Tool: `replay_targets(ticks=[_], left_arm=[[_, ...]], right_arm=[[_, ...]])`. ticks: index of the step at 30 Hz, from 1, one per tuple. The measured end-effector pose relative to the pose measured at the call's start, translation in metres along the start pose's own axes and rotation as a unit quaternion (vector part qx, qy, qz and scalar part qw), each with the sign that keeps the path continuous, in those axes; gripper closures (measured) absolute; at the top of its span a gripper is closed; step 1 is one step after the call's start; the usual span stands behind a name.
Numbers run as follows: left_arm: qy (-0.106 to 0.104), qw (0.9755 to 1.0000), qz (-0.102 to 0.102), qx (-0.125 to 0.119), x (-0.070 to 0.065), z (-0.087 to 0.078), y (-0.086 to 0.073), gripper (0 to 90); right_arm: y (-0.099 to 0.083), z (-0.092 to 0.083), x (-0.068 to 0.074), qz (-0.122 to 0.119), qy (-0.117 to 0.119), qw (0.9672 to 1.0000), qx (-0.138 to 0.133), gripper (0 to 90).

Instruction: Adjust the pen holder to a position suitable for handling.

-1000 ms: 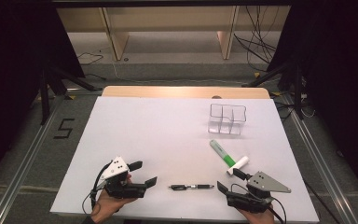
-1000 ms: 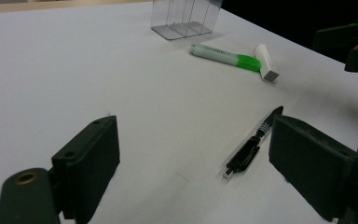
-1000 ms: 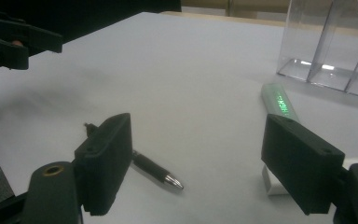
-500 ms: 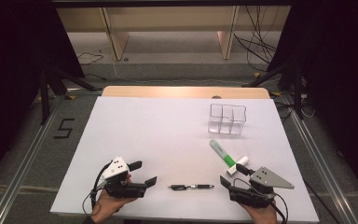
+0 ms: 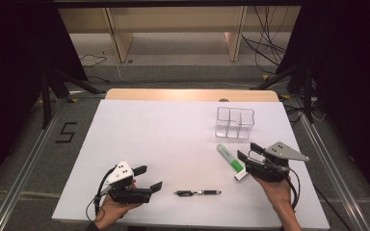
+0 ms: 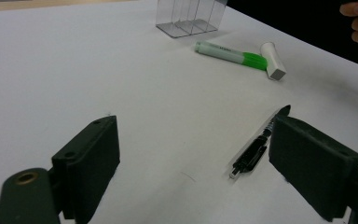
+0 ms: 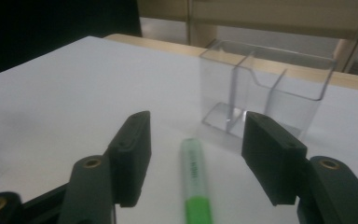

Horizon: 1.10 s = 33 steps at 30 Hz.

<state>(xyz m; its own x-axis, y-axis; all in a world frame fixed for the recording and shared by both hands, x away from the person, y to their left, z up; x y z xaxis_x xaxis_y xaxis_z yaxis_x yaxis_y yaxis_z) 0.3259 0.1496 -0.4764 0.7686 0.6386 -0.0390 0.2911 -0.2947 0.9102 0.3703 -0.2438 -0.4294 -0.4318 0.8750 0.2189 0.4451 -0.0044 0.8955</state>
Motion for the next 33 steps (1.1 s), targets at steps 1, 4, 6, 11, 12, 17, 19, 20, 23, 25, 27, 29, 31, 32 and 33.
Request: replay_targets(ticks=[1,4,6,11,12,17,19,20,23,25,27,29,31,32,33], left_arm=[[0.000,1.0000,0.001,0.001,0.000,0.000,0.000,16.0],[0.001,1.0000,0.000,0.001,0.000,0.000,0.000,16.0],[0.002,1.0000,0.000,0.001,0.000,0.000,0.000,16.0],[0.002,1.0000,-0.001,0.003,0.001,0.000,0.000,16.0],[0.002,1.0000,-0.002,0.003,0.001,0.000,0.000,16.0],[0.004,1.0000,-0.002,0.003,0.001,0.001,-0.001,16.0],[0.005,1.0000,-0.002,0.003,0.001,0.001,-0.001,16.0],[0.005,1.0000,-0.001,0.003,0.001,0.001,-0.001,16.0],[0.004,1.0000,0.000,0.004,0.002,0.001,-0.001,16.0],[0.004,1.0000,0.000,0.004,0.001,0.002,-0.001,16.0],[0.004,1.0000,0.000,0.005,0.001,0.002,-0.001,16.0],[0.004,1.0000,-0.001,0.005,0.002,0.002,-0.001,16.1],[0.005,1.0000,-0.001,0.004,0.002,0.001,-0.001,16.0],[0.004,1.0000,-0.001,0.004,0.003,0.001,-0.001,16.0],[0.004,1.0000,-0.001,0.004,0.003,0.001,-0.001,16.0]], right_arm=[[0.003,0.003,-0.006,0.002,-0.007,1.0000,0.001,47.5],[0.012,0.014,-0.028,0.014,-0.028,0.9995,0.005,55.8],[0.015,0.019,-0.039,0.020,-0.042,0.9989,0.007,59.9],[0.022,0.028,-0.058,0.029,-0.058,0.9977,0.018,70.7],[0.024,0.030,-0.063,0.034,-0.063,0.9972,0.020,73.1],[0.026,0.044,-0.084,0.038,-0.099,0.9934,0.042,85.5],[0.026,0.046,-0.087,0.040,-0.105,0.9927,0.044,86.9],[0.026,0.049,-0.090,0.039,-0.111,0.9918,0.049,87.9],[0.027,0.059,-0.100,0.047,-0.122,0.9894,0.063,90.0],[0.028,0.068,-0.108,0.056,-0.126,0.9880,0.070,90.0],[0.030,0.080,-0.115,0.061,-0.128,0.9863,0.083,90.0],[0.030,0.082,-0.117,0.059,-0.129,0.9860,0.087,90.0],[0.030,0.089,-0.119,0.059,-0.130,0.9847,0.099,90.0],[0.030,0.092,-0.120,0.061,-0.129,0.9845,0.102,90.0],[0.030,0.094,-0.121,0.064,-0.126,0.9843,0.105,90.0]])
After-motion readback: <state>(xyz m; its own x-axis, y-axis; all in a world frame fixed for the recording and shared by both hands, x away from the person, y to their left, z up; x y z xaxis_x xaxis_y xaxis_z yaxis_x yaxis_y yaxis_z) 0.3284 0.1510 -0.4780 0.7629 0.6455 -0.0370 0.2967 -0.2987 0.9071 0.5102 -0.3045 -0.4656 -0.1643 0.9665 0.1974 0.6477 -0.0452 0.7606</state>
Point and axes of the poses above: each handheld gripper's, and its own axes: z roughly forward along the jaws, y roughly out of its top, x roughly to its left, the point moved 3 cm from there along z, roughly forward along the jaws, and after that the axes turned 10 degrees about z, right-handed, at the moved point
